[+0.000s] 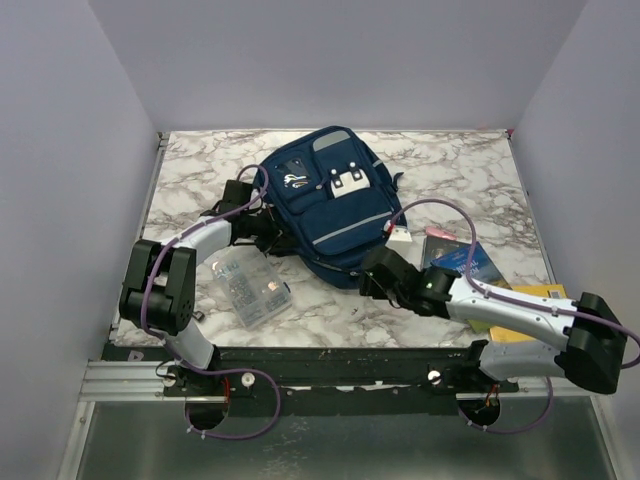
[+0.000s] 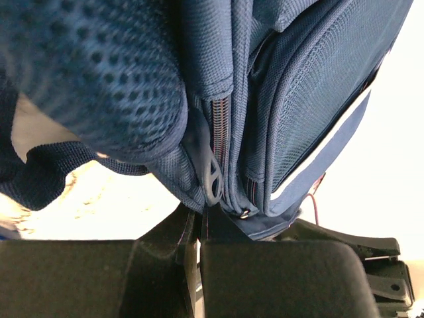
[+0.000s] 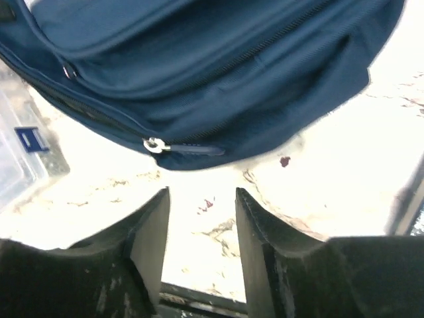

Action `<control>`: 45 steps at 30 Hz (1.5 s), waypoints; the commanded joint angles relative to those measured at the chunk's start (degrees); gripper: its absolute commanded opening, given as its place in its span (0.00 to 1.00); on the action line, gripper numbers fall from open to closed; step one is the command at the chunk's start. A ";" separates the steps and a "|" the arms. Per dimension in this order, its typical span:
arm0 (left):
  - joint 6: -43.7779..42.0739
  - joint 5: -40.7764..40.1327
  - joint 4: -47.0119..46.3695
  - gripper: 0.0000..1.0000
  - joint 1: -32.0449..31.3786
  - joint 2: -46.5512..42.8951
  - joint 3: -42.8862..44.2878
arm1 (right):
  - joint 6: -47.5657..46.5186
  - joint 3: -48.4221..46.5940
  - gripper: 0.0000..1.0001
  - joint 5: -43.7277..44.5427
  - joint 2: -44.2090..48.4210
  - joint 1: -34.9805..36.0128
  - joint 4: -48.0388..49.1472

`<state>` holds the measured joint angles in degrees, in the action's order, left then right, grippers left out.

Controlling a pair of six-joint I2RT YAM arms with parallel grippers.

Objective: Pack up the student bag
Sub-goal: Unzip the student bag at the center of the board.

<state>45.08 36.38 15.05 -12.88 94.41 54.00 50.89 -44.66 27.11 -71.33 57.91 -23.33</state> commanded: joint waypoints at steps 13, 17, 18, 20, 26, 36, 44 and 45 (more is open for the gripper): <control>-1.21 0.81 -4.99 0.00 1.53 -2.03 2.69 | -13.30 -1.88 0.61 -21.03 6.12 -6.57 5.02; -1.47 0.88 -5.03 0.00 1.55 -2.31 2.54 | -21.38 -0.55 0.50 -29.81 4.36 -14.61 6.76; -1.61 0.89 -5.02 0.00 1.44 -2.39 2.52 | -22.02 -0.66 0.50 -31.83 3.90 -15.94 6.91; -1.62 0.97 -5.06 0.00 1.53 -2.34 2.56 | -22.40 -0.28 0.51 -35.13 3.26 -17.20 8.00; -1.49 1.32 -5.13 0.00 1.54 -2.04 2.78 | -19.14 2.85 0.60 -37.43 2.20 -18.32 9.78; -0.96 2.40 -6.13 0.00 1.50 -1.67 2.43 | -17.00 12.18 0.69 -41.52 2.58 -20.20 24.56; -0.48 3.09 -6.68 0.00 1.50 -1.52 2.34 | -19.20 7.39 0.67 -40.10 5.17 -20.20 17.51; -0.16 3.38 -6.90 0.00 1.54 -1.47 2.36 | -19.30 7.74 0.68 -39.60 5.54 -20.24 17.60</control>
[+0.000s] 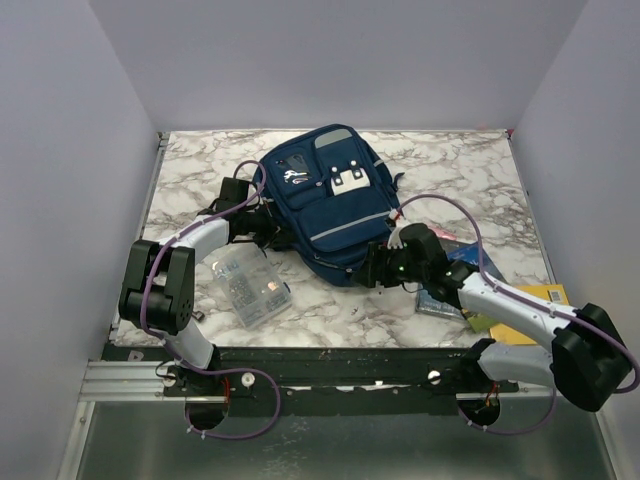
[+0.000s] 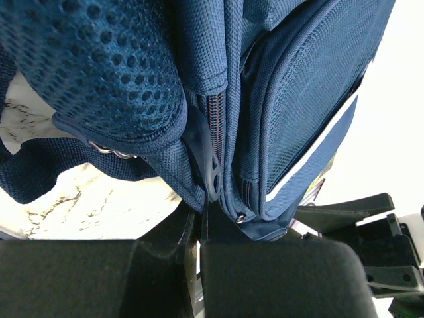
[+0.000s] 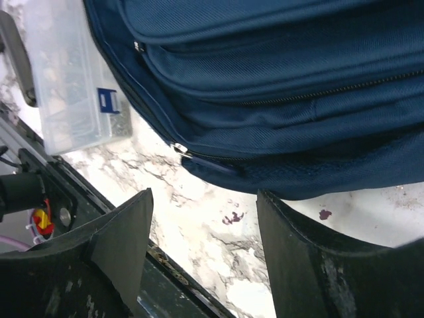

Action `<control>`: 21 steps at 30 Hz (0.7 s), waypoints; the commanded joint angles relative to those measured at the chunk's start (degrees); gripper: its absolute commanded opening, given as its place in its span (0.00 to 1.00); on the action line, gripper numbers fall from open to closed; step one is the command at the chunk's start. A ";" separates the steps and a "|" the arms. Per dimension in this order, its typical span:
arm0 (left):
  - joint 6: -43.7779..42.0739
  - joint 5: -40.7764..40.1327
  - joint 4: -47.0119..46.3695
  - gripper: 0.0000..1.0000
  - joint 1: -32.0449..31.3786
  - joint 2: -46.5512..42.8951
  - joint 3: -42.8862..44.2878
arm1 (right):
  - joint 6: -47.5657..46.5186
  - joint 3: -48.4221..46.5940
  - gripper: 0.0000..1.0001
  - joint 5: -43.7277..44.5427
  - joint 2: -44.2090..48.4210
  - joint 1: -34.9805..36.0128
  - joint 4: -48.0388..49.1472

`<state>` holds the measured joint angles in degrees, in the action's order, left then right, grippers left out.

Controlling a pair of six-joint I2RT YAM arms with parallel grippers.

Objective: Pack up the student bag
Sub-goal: Unzip the student bag at the center of the board.

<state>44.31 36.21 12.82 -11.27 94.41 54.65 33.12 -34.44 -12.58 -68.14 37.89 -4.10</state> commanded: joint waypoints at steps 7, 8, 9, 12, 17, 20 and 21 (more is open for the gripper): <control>0.95 3.98 -5.34 0.00 -0.09 -1.28 1.27 | -0.29 -0.08 0.69 -0.25 0.10 -0.27 5.63; 0.90 3.98 -5.38 0.00 -0.09 -1.37 1.17 | 0.05 0.21 0.69 -0.35 -0.50 -0.28 6.97; 0.86 3.96 -5.43 0.00 -0.15 -1.41 1.07 | 0.22 0.48 0.69 -0.48 -0.80 -0.28 7.94; 0.77 3.96 -5.46 0.00 -0.10 -1.32 1.15 | 0.12 0.82 0.70 -0.27 -1.49 -0.32 10.21; 0.90 4.31 -5.59 0.00 -0.09 -1.11 1.09 | 0.08 0.65 0.70 -1.69 -3.10 -0.27 12.06; 0.95 4.57 -5.70 0.00 -0.15 -1.16 1.07 | 0.86 1.26 0.70 -2.84 -3.94 -0.29 13.28; 1.04 4.58 -5.79 0.00 -0.10 -1.28 1.07 | 0.91 1.49 0.70 -3.34 -4.08 -0.28 13.75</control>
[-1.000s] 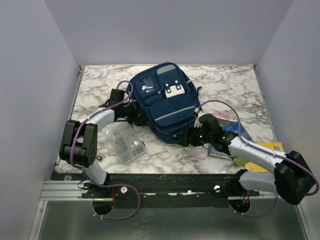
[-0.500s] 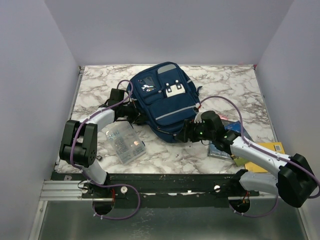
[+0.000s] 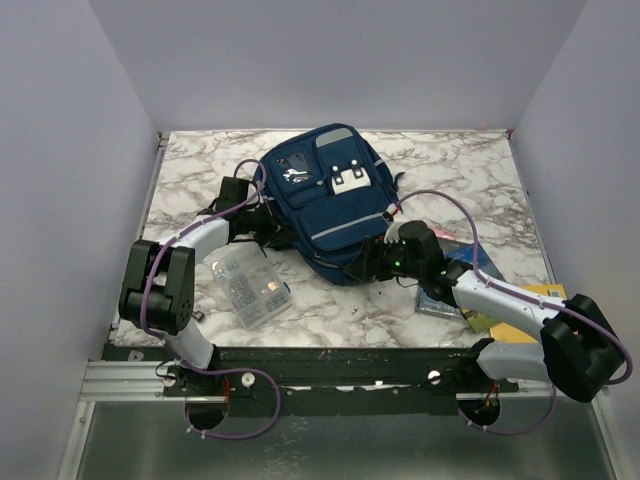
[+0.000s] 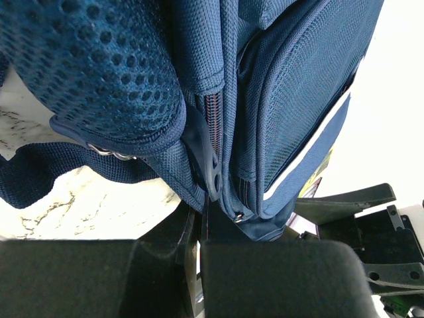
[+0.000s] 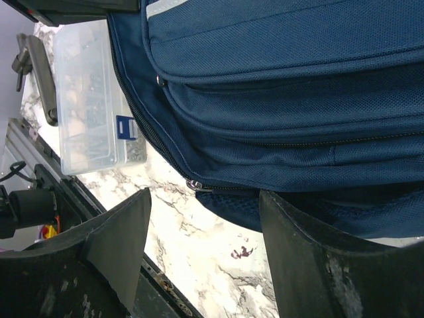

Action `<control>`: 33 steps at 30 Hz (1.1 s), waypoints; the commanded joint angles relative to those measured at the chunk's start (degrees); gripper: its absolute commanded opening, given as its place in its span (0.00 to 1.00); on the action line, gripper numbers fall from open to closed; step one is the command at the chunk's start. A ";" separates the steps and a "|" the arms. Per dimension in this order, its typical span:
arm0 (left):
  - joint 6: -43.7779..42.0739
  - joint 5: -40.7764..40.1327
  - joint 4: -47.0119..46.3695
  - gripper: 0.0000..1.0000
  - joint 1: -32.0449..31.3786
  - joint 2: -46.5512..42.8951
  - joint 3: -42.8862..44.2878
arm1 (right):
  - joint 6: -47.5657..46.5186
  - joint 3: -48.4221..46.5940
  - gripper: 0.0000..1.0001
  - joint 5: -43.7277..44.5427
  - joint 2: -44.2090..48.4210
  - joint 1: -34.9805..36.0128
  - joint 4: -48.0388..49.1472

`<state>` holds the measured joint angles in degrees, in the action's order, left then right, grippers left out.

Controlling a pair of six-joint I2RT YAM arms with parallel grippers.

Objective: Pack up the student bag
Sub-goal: Unzip the student bag at the center of the board.

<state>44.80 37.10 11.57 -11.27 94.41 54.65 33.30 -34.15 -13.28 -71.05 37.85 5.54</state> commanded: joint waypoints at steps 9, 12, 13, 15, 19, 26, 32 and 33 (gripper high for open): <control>1.34 4.67 -5.55 0.00 -0.17 -1.08 0.74 | -5.66 2.32 0.76 -3.49 -3.99 -0.23 6.33; 1.51 4.76 -5.80 0.00 -0.16 -1.14 0.63 | -8.35 5.01 0.77 -3.63 -3.84 0.18 11.18; 1.59 4.83 -5.92 0.00 -0.16 -1.01 0.63 | -9.80 5.93 0.77 -2.71 -3.57 0.53 12.51; 1.70 4.91 -6.12 0.00 -0.25 -0.94 0.54 | -12.04 7.81 0.78 0.23 -2.92 1.50 15.83; 1.70 5.00 -6.30 0.00 -0.29 -0.76 0.45 | -12.42 8.99 0.76 -0.22 -4.32 1.74 21.81; 1.76 5.19 -6.56 0.00 -0.35 -0.53 0.45 | -10.22 9.60 0.60 3.75 -4.01 2.84 25.04; 2.20 5.62 -6.95 0.00 -0.33 -0.26 0.45 | -9.20 9.96 0.40 8.80 -3.14 3.29 23.30; 2.21 5.60 -7.00 0.00 -0.33 -0.30 0.43 | -9.28 10.06 0.38 8.56 -3.13 3.33 23.33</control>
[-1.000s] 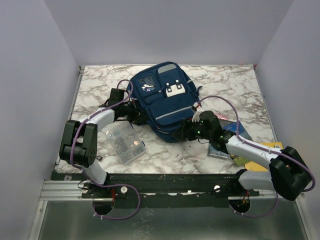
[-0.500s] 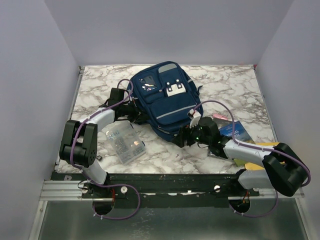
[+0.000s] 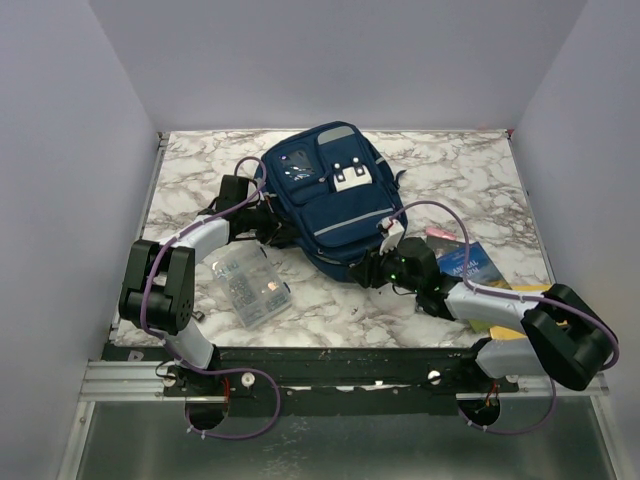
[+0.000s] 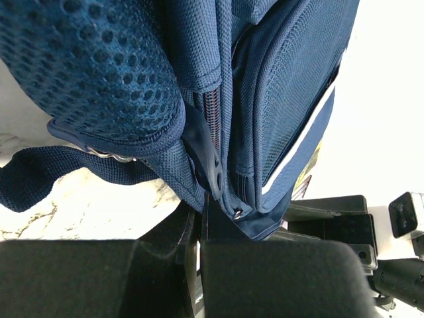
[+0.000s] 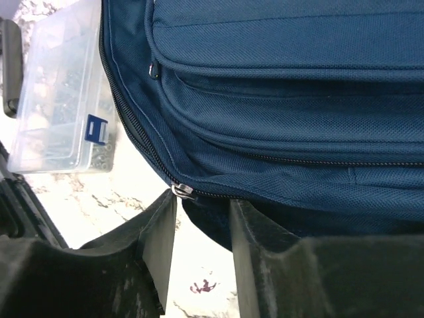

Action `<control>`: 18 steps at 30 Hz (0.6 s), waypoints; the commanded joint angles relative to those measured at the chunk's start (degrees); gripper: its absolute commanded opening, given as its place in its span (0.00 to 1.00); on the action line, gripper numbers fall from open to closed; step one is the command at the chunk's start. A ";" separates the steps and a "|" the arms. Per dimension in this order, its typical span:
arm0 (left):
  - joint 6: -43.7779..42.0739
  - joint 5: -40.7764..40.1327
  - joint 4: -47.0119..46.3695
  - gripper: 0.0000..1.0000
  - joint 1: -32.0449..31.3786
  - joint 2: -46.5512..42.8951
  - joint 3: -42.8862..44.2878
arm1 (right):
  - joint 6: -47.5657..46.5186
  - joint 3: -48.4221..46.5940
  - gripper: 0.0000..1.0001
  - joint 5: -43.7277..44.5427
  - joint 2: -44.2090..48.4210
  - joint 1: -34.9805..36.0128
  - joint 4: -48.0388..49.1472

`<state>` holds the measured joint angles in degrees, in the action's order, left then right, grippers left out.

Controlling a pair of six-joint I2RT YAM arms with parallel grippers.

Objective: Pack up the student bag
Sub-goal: Unzip the student bag at the center of the board.

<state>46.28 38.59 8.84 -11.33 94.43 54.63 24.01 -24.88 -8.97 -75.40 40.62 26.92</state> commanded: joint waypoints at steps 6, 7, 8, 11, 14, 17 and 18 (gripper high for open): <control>0.35 3.81 -4.23 0.00 -0.27 -0.73 0.63 | 1.49 -1.61 0.11 5.40 2.46 0.86 -4.71; -0.14 3.37 -3.96 0.00 -0.27 -1.03 0.71 | 1.59 -2.27 0.08 5.27 2.84 0.80 -6.71; -0.80 2.85 -3.54 0.00 -0.27 -1.41 0.89 | 1.66 -2.90 0.02 4.97 3.07 0.81 -8.67; -3.44 2.02 -1.83 0.07 -0.27 -2.90 1.73 | 2.46 -6.06 0.01 5.77 3.37 0.85 -15.75; -7.31 -0.39 -0.12 0.23 -0.27 -5.81 1.96 | 3.10 -8.20 0.01 6.94 4.10 0.81 -21.24; -12.76 -5.23 2.31 0.34 -0.90 -10.07 2.03 | 3.19 -9.61 0.01 6.33 5.00 0.78 -24.24; -14.57 -7.35 3.21 0.37 -1.49 -12.11 2.06 | 2.92 -10.32 0.00 5.78 5.04 0.83 -25.07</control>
<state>40.34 37.52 10.44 -11.51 90.50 54.63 26.37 -32.05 -4.58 -72.29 41.47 9.50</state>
